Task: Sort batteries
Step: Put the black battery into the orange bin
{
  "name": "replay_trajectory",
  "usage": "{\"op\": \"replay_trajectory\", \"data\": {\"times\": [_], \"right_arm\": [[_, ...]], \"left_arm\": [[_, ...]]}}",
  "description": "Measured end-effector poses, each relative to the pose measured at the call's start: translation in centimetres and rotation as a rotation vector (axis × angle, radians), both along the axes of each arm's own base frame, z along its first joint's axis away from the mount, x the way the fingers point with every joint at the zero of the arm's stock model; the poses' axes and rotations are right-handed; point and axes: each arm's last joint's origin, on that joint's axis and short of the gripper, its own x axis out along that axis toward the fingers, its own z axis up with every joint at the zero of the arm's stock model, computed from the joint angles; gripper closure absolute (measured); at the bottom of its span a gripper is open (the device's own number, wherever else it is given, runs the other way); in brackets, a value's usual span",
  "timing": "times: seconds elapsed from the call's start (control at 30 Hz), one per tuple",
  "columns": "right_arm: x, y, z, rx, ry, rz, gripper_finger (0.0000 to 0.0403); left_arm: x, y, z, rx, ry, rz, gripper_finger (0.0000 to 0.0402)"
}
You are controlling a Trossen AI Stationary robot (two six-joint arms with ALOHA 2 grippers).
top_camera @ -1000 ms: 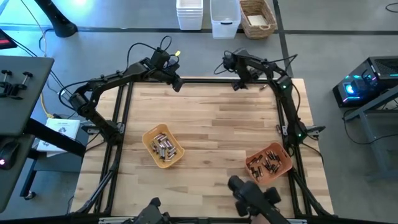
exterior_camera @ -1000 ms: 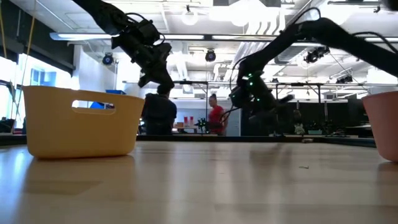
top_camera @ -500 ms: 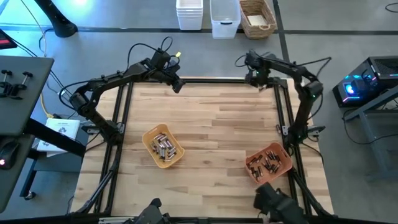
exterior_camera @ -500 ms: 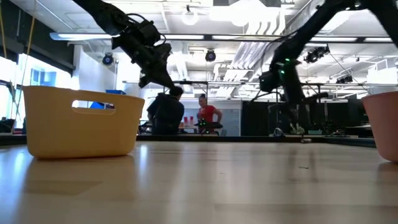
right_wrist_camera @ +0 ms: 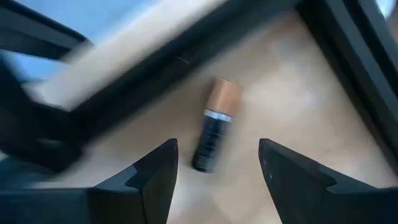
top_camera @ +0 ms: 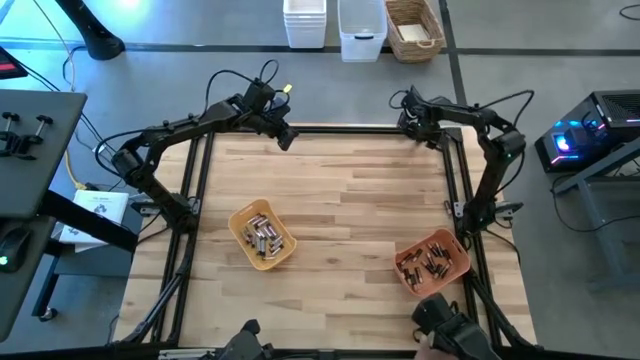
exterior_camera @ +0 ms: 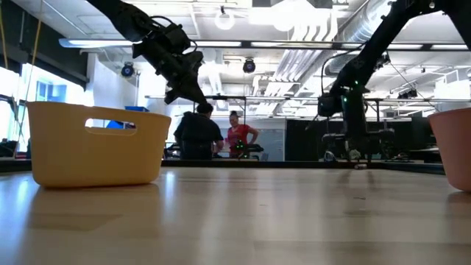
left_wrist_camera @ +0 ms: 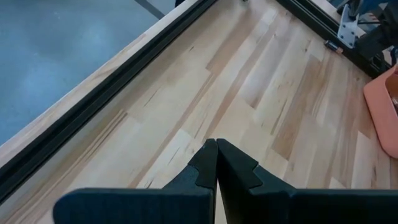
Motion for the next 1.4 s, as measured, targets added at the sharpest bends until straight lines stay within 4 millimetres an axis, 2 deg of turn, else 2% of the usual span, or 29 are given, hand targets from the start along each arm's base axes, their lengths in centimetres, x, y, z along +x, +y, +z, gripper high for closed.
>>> {"op": "replay_trajectory", "data": {"times": [0.33,0.57,0.7,0.83,1.03,1.2,1.4], "right_arm": [[0.1,0.2,-0.5,0.025,0.047,0.029,0.0194],[0.3,0.1,-0.7,-0.004,0.056,0.001,0.0295],[0.2,0.0,-0.8,-0.008,0.078,0.002,0.0337],[0.8,0.3,-0.9,-0.002,0.111,0.076,0.0389],[1.6,0.9,0.1,0.058,0.062,0.195,0.0402],[2.6,2.3,2.9,0.027,0.003,0.273,0.0402],[4.4,5.7,4.5,0.109,0.006,0.392,0.0402]], "left_arm": [[0.2,-0.3,-0.1,-0.009,0.010,-0.011,0.0402],[0.5,-1.0,-0.3,-0.028,0.030,-0.031,0.0402],[0.7,-1.4,-0.4,-0.036,0.041,-0.046,0.0401],[1.0,-1.9,-0.4,-0.037,0.042,-0.061,0.0401],[1.3,-2.3,-0.4,-0.047,0.044,-0.068,0.0402],[1.1,-2.0,-0.4,-0.057,0.041,-0.048,0.0401],[0.9,-1.7,-0.4,-0.058,0.042,-0.037,0.0402]]}}
